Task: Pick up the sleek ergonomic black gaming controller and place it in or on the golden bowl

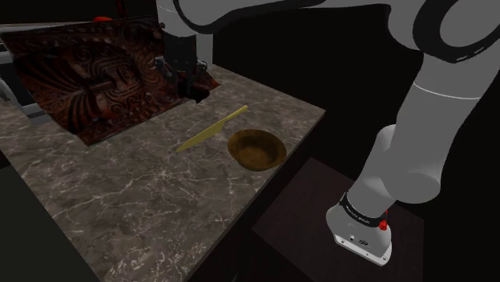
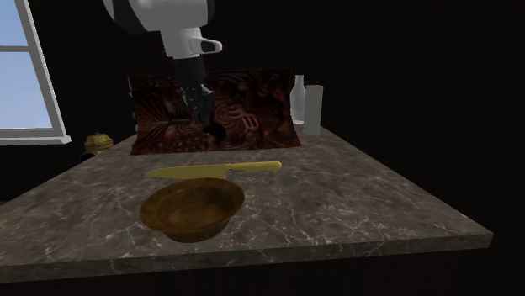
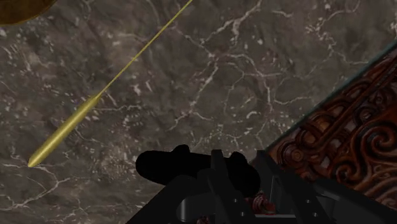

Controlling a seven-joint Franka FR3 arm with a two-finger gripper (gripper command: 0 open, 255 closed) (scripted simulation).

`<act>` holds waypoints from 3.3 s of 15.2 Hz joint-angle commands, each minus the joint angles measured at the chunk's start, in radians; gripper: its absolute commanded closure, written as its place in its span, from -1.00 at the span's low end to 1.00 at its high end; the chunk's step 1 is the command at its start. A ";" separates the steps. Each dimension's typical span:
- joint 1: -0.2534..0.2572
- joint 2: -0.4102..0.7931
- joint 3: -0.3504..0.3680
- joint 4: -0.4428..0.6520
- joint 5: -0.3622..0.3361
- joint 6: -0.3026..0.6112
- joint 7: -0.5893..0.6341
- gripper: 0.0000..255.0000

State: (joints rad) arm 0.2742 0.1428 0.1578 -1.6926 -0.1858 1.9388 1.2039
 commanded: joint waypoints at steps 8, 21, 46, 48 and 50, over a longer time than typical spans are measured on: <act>0.035 -0.340 0.034 -0.394 0.053 0.050 0.061 1.00; 0.145 -0.781 0.099 -0.748 0.167 -0.043 0.152 1.00; 0.149 -0.745 0.124 -0.920 0.169 0.162 0.184 -1.00; 0.149 -0.745 0.123 -0.922 0.169 0.164 0.184 -1.00; 0.151 -0.756 0.121 -0.892 0.171 0.124 0.181 -1.00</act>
State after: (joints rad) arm 0.4244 -0.6062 0.2814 -2.5973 -0.0157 2.0827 1.3880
